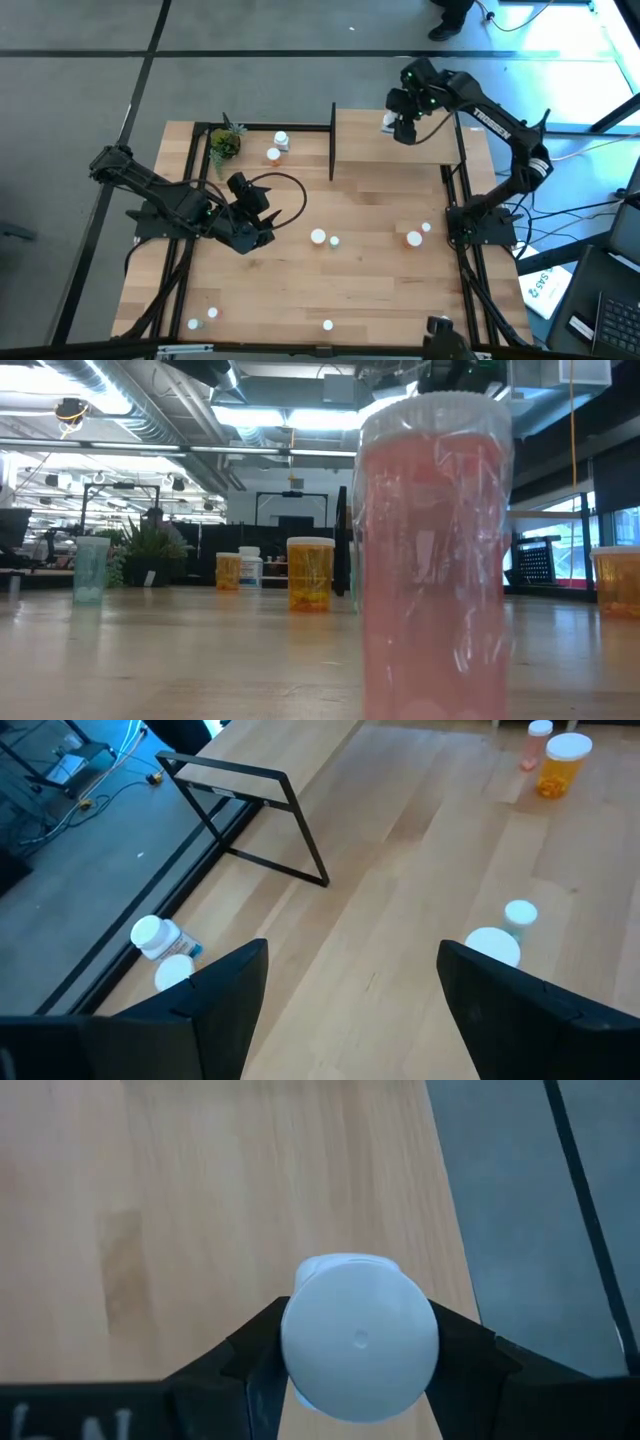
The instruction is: Pick and place medicine bottles onto shelf by color
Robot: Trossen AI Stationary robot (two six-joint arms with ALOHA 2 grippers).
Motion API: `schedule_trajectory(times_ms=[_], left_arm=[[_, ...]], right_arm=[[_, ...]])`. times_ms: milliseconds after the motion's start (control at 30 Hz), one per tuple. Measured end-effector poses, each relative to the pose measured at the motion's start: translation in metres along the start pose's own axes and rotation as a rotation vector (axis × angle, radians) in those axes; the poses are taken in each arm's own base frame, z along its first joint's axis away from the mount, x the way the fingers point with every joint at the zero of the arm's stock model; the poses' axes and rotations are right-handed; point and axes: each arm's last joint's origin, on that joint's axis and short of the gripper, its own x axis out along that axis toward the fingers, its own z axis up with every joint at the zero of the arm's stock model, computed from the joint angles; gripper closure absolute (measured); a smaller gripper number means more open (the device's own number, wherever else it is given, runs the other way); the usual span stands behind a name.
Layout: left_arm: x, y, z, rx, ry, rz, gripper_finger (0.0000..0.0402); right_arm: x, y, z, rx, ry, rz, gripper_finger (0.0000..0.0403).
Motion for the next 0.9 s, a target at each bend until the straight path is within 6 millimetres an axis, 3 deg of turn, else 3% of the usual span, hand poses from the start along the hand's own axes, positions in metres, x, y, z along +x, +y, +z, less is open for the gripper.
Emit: schedule_trajectory(times_ms=[400,900], left_arm=[[0.0,0.0,0.0,-0.006,0.001,-0.001,0.0116],[0.0,0.0,0.0,-0.007,0.0,-0.001,0.0116]], right_arm=[[0.018,-0.019,-0.01,0.0,0.061,0.006,0.0214],[0.029,-0.027,-0.011,-0.001,0.104,-0.023,0.0214]])
